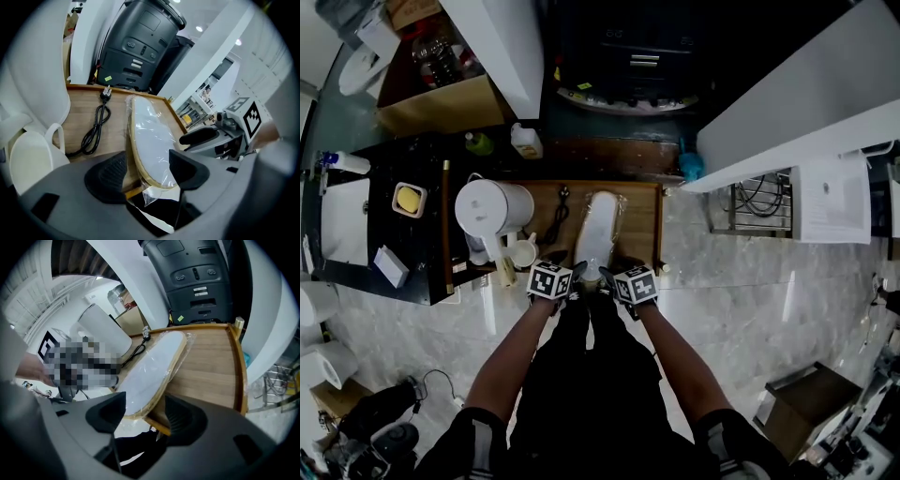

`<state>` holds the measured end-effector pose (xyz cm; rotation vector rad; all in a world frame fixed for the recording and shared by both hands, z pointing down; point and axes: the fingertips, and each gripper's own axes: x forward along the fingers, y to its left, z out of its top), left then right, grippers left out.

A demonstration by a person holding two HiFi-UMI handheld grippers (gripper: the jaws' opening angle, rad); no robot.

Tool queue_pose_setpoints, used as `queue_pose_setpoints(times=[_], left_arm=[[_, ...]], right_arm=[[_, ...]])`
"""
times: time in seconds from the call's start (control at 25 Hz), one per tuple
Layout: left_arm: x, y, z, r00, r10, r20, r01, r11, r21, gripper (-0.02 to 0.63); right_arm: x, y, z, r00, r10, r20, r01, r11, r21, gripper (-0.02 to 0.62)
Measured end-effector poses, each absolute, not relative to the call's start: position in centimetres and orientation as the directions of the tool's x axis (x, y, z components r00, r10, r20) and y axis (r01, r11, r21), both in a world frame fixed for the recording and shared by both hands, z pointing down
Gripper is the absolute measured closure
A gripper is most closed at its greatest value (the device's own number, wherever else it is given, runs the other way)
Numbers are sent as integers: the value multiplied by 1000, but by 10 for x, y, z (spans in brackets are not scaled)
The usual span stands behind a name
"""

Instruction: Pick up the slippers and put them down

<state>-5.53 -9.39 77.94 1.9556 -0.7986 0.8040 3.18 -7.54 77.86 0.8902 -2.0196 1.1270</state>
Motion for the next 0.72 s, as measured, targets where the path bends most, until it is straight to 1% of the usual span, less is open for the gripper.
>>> queue_pose_setpoints(times=[0.32,0.36,0.48,0.64,0.72], left_arm=[[-58,-90,755,608,-254,752,-758,-468,454,331],[-58,-89,752,610,-256,750,-755,-475,452,331],[-58,-85,743,626,-264,734,-743,-488,459,331],[-56,-79,727,665,-274,695,-713,-508,482,333],[-58,-79,715,685,-300,664,-705,-504,499,334]], right_arm=[[33,-63,757,-576,-273,771,-795,408,-449,330],[32,-61,754,-578,-275,768,-793,414,-448,339],[32,-56,746,-575,-284,767,-788,445,-426,426],[28,-52,732,-586,-303,751,-779,467,-419,483],[26,-51,725,-592,-316,741,-775,476,-416,536]])
